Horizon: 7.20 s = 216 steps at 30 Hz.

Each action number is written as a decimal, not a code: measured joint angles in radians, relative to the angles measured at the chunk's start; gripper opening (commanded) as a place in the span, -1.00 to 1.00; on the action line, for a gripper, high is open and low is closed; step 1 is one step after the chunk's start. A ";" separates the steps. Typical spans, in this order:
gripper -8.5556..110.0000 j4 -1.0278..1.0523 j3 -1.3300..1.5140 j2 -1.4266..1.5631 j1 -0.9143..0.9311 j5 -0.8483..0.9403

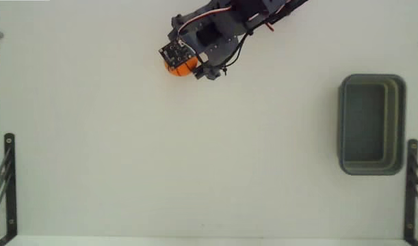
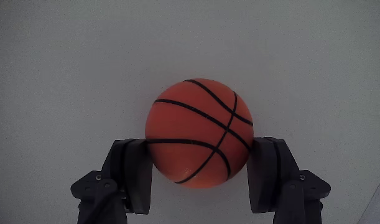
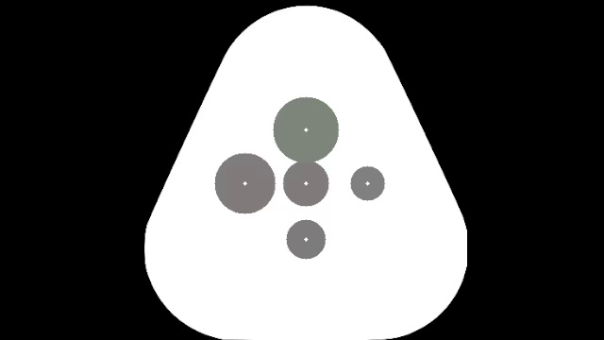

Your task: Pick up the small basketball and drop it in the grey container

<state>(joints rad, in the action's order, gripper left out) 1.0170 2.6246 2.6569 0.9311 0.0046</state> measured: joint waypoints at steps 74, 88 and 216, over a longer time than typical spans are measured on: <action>0.53 0.311 -0.413 -0.118 0.000 0.000; 0.53 0.479 -0.712 -0.247 0.002 -0.002; 1.00 0.417 -1.442 -1.049 -1.565 0.000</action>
<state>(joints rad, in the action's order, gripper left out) 1.4343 1.1827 1.6076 -0.6335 0.0046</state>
